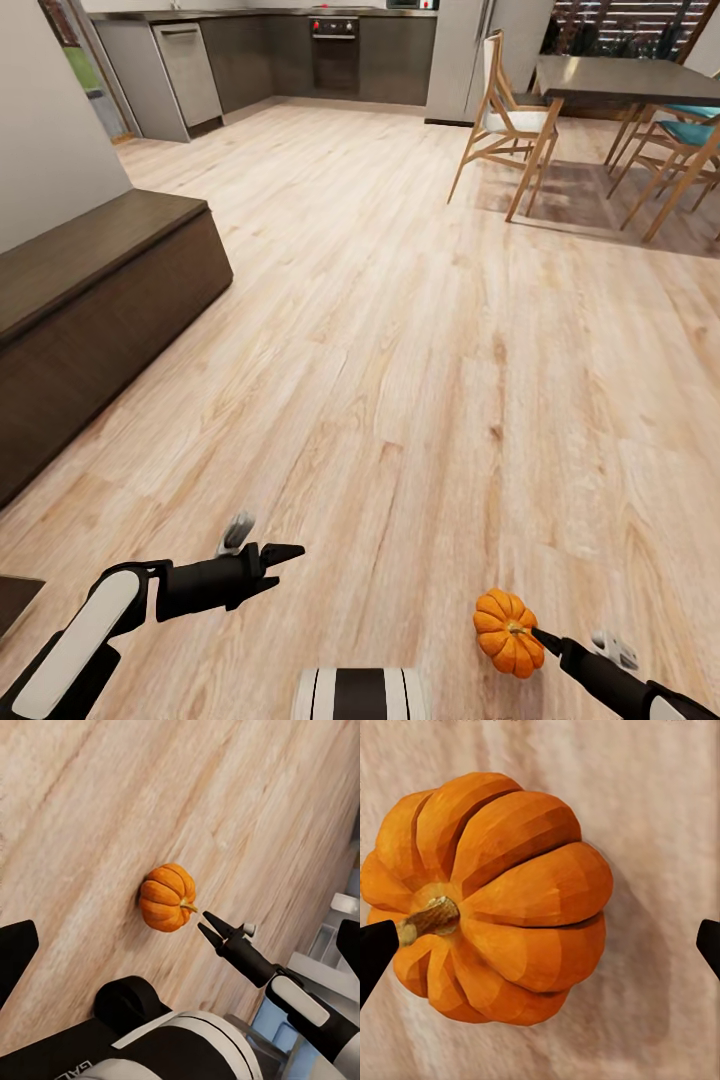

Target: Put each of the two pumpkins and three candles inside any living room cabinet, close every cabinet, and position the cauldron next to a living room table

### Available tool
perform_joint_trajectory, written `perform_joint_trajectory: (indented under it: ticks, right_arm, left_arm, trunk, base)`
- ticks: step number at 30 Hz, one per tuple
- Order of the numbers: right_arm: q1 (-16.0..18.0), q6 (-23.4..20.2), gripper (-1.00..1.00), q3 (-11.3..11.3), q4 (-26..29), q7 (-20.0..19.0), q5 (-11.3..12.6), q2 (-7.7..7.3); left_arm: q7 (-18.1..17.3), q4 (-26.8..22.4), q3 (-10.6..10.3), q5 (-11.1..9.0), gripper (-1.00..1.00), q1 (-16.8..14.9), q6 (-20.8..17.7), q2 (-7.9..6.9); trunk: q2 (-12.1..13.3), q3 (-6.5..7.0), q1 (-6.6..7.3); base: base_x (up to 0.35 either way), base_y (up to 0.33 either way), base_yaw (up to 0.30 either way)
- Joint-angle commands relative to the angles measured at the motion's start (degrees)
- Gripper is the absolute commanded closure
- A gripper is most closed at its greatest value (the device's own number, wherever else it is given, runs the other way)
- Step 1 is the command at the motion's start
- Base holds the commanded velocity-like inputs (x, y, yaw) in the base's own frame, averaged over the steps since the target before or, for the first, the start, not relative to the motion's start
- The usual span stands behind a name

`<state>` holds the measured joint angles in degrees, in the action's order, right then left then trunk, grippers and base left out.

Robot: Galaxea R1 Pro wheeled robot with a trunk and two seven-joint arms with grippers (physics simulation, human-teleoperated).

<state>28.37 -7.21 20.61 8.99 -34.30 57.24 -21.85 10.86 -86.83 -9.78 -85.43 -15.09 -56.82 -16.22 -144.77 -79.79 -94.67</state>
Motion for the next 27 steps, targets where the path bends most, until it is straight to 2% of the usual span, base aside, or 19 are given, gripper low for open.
perform_joint_trajectory:
  ticks: [1, 13, 17, 18, 21, 27]
  right_arm:
    - [0.02, -0.39, -1.00, 0.21, 0.01, -0.14, 0.60, -0.03]
    - [0.02, 0.23, -1.00, 0.21, 0.04, -0.39, 0.67, -0.03]
    - [0.03, 0.16, -1.00, 0.22, -0.06, -4.53, 0.63, -0.05]
    - [0.02, 0.13, -1.00, 0.22, -0.18, -6.91, 0.66, -0.04]
    - [0.03, 0.10, -1.00, 0.22, -0.26, -10.40, 0.66, -0.05]
    - [0.03, 0.09, -1.00, 0.22, -0.50, -12.20, 0.68, -0.07]
  left_arm:
    - [0.57, -0.03, -0.06, -0.61, -1.00, -0.03, -0.04, -0.04]
    - [0.57, -0.01, -0.06, -0.62, -1.00, -0.03, -0.04, -0.04]
    - [0.57, -0.01, -0.06, -0.62, -1.00, -0.03, -0.04, -0.04]
    - [0.57, -0.01, -0.06, -0.62, -1.00, -0.03, -0.04, -0.04]
    - [0.57, -0.02, -0.06, -0.62, -1.00, -0.03, -0.04, -0.04]
    - [0.57, -0.01, -0.12, -0.62, -1.00, -0.03, -0.04, -0.04]
  trunk:
    - [-0.02, -0.04, 0.01]
    - [-0.02, -0.04, 0.01]
    - [-0.02, -0.04, 0.01]
    - [-0.02, -0.04, 0.01]
    - [-0.02, -0.04, 0.01]
    - [-0.02, -0.04, 0.01]
  base:
    - [0.000, 0.000, 0.000]
    - [0.000, 0.000, 0.000]
    - [0.000, 0.000, 0.000]
    - [0.000, 0.000, 0.000]
    - [0.000, 0.000, 0.000]
    - [0.000, -0.130, 0.000]
